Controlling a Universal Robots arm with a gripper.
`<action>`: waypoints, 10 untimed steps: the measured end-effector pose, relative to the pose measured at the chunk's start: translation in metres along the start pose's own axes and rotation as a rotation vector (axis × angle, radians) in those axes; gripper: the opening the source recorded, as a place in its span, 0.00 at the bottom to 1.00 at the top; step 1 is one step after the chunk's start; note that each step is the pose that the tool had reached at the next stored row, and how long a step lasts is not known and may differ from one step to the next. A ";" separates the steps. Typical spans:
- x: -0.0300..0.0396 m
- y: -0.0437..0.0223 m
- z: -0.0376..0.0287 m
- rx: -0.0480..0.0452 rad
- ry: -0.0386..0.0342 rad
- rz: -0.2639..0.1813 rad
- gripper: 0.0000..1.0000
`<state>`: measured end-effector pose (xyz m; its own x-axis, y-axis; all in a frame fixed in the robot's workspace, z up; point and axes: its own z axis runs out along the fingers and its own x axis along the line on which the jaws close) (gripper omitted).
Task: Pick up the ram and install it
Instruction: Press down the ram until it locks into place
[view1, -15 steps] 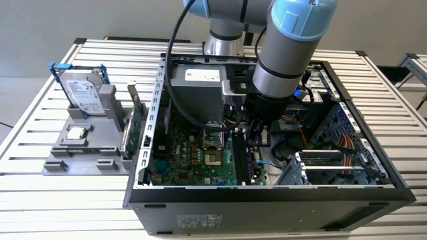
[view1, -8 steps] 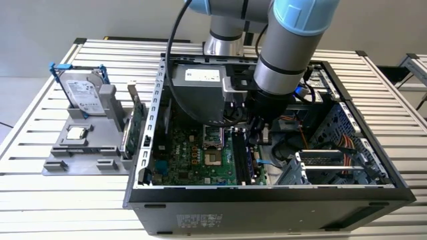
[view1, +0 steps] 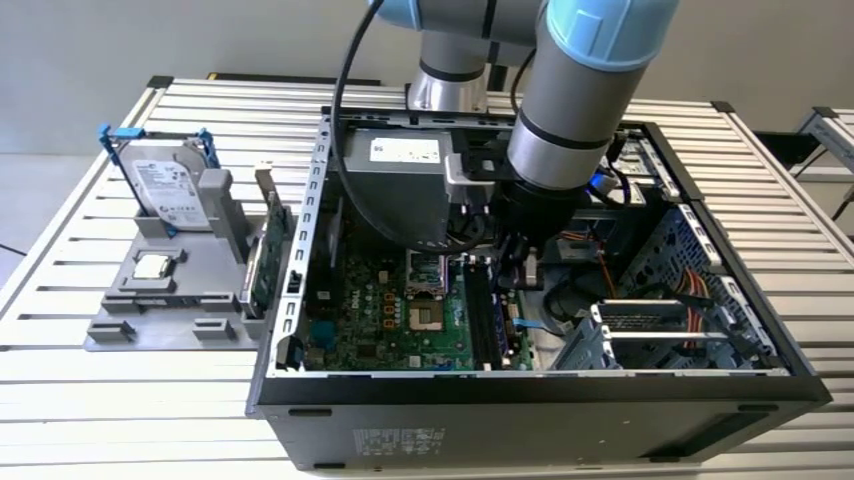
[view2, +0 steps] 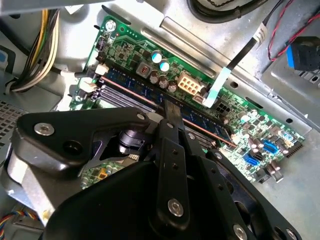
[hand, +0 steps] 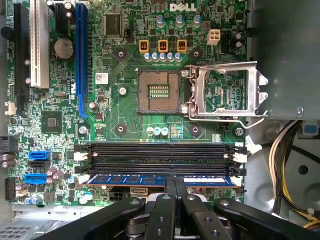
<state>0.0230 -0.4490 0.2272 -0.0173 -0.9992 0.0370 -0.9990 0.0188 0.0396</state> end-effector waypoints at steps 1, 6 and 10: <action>0.0000 0.0000 -0.0001 -0.0001 0.0002 0.000 0.00; 0.0000 0.0000 0.0000 0.0000 0.0001 0.000 0.00; 0.0000 -0.0001 -0.0001 0.0000 0.0001 0.000 0.00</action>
<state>0.0231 -0.4490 0.2273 -0.0170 -0.9992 0.0371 -0.9990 0.0185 0.0396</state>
